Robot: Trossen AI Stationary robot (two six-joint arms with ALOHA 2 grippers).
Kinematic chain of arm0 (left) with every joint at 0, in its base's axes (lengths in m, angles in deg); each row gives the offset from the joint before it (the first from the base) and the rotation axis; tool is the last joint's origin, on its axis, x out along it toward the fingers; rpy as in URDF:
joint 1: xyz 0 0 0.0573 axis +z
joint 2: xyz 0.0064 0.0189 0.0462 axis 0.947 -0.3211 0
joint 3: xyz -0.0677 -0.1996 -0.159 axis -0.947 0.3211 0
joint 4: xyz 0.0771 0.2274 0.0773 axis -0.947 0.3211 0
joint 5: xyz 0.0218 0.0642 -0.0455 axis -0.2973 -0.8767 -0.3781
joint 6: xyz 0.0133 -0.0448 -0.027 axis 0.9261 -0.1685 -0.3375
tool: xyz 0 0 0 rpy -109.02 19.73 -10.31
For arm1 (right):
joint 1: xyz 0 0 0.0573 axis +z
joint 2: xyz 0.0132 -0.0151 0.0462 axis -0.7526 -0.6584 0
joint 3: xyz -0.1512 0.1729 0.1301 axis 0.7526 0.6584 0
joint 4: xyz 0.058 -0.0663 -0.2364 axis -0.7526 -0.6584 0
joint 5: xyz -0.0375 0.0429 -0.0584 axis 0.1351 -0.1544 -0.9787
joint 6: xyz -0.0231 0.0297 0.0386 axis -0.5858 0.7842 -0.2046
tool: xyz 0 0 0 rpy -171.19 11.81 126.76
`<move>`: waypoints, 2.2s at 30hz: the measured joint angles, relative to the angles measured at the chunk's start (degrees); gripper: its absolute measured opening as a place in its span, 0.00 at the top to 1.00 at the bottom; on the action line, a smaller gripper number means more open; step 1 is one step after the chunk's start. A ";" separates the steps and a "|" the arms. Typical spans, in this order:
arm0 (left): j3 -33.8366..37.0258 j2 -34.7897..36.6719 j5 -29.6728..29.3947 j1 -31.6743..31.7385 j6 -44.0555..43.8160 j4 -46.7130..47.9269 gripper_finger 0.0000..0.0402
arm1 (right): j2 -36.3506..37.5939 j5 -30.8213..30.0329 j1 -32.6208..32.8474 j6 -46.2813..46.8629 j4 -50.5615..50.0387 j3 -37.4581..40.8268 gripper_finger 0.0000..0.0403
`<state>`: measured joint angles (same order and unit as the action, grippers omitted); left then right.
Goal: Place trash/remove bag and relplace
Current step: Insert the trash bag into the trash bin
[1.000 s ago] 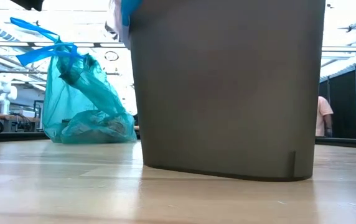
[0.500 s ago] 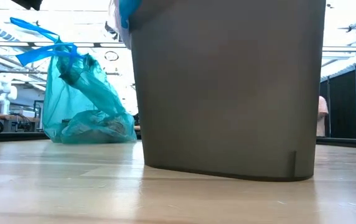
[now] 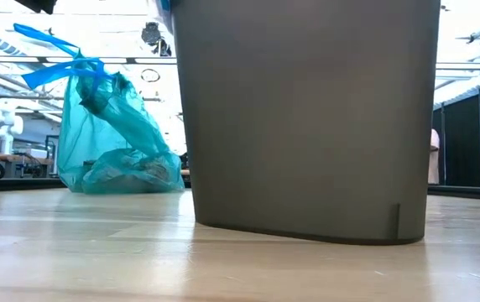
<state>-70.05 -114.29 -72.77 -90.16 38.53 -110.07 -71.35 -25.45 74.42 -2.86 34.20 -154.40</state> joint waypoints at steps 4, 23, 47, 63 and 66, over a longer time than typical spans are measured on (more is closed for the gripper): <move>0.02 0.03 -0.20 0.00 0.00 -0.01 1.00 | -1.94 0.59 -0.51 2.87 -1.51 -0.04 1.00; -2.91 2.98 2.57 0.03 1.53 -0.17 1.00 | -4.12 3.29 1.29 4.10 -2.36 -0.44 1.00; -19.00 -10.43 12.27 9.06 -3.02 10.84 1.00 | -4.00 3.65 1.82 2.13 -0.68 -0.35 1.00; -19.45 -11.39 4.99 9.88 -2.99 15.95 1.00 | -3.87 -6.84 4.40 -4.55 1.62 -0.59 1.00; -19.43 -11.39 5.01 9.86 -2.99 16.06 1.00 | -3.67 -7.81 4.68 -5.50 1.89 -0.59 1.00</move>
<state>-89.48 -125.68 -67.75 -80.31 35.54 -94.01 -75.02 -33.26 79.10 -8.36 36.09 -154.99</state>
